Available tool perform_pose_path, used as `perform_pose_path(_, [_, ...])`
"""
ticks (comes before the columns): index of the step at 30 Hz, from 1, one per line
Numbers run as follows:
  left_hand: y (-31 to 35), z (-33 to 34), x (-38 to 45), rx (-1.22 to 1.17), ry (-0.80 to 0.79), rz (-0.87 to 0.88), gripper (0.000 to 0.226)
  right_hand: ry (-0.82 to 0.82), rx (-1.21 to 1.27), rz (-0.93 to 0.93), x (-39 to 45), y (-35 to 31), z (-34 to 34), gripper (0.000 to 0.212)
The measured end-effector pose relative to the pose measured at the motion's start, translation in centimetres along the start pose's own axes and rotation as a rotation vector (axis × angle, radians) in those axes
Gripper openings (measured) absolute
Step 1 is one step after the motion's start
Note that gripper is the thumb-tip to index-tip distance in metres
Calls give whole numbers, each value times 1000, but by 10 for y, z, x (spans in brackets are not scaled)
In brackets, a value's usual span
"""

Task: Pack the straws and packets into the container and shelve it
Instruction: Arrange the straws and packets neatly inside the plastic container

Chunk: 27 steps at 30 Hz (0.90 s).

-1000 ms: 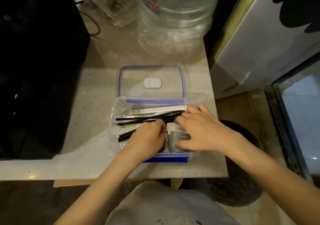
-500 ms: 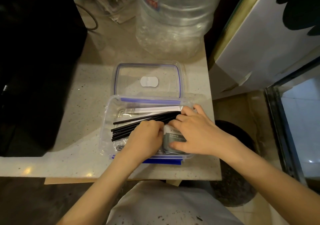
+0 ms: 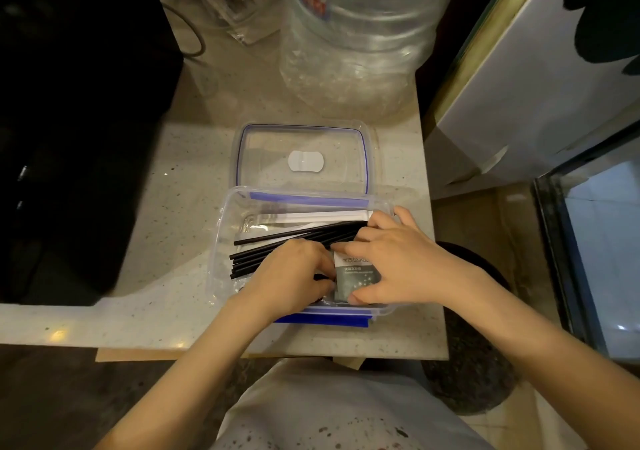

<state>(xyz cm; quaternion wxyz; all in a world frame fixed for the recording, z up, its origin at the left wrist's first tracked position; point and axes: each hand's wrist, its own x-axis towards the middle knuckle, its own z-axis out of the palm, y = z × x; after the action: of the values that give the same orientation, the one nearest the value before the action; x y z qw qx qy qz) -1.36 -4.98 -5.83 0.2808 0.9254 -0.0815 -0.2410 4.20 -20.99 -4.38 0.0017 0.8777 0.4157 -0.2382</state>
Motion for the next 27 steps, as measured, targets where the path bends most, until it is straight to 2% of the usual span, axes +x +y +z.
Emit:
perform_pose_path(5, [-1, 2, 5, -31, -2, -40, 20, -8, -16, 10, 1, 0, 0, 65])
perform_pose_path(8, [0, 2, 6, -30, 17, -47, 4, -27, -12, 8, 0, 2, -1, 55])
perform_pose_path(10, [0, 0, 5, -17, 24, -34, 18, -32, -5, 1, 1, 3, -3, 48])
perform_pose_path(19, [-1, -3, 9, -18, -41, 17, 34, -28, -2, -40, 2, 6, -3, 48])
perform_pose_path(24, [-2, -6, 7, -72, -64, 15, 22, -39, 53, -12, 5, 7, -2, 42])
perform_pose_path(27, [-6, -8, -3, -86, -3, 18, 14, -43, 89, 10, 3, 7, -3, 41])
